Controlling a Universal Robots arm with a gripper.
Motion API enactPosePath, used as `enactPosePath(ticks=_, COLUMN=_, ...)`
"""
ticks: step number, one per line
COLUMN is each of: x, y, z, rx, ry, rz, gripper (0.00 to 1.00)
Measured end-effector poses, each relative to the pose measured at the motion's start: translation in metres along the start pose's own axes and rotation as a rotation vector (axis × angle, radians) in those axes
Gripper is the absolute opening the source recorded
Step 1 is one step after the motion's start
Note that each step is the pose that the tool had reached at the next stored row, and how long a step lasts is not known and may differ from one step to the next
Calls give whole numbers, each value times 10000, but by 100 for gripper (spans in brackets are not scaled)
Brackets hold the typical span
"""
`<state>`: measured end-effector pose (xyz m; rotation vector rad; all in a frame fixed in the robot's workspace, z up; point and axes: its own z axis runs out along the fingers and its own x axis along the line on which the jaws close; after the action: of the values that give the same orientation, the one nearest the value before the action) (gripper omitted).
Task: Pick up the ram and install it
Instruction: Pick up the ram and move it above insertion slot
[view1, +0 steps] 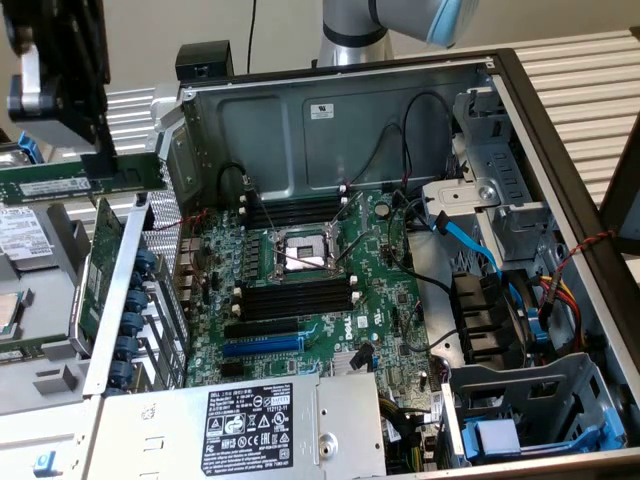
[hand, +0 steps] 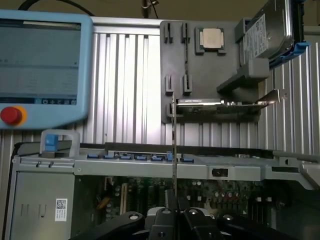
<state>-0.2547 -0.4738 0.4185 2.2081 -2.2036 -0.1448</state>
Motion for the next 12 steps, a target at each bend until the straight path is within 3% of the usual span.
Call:
enactPosePath(ticks=9, x=-7, y=-406, z=-32, rx=-1, ry=0, rz=0, gripper=12)
enactPosePath(ticks=12, x=-16, y=-528, z=-41, rx=37, ry=0, rz=-2, gripper=12)
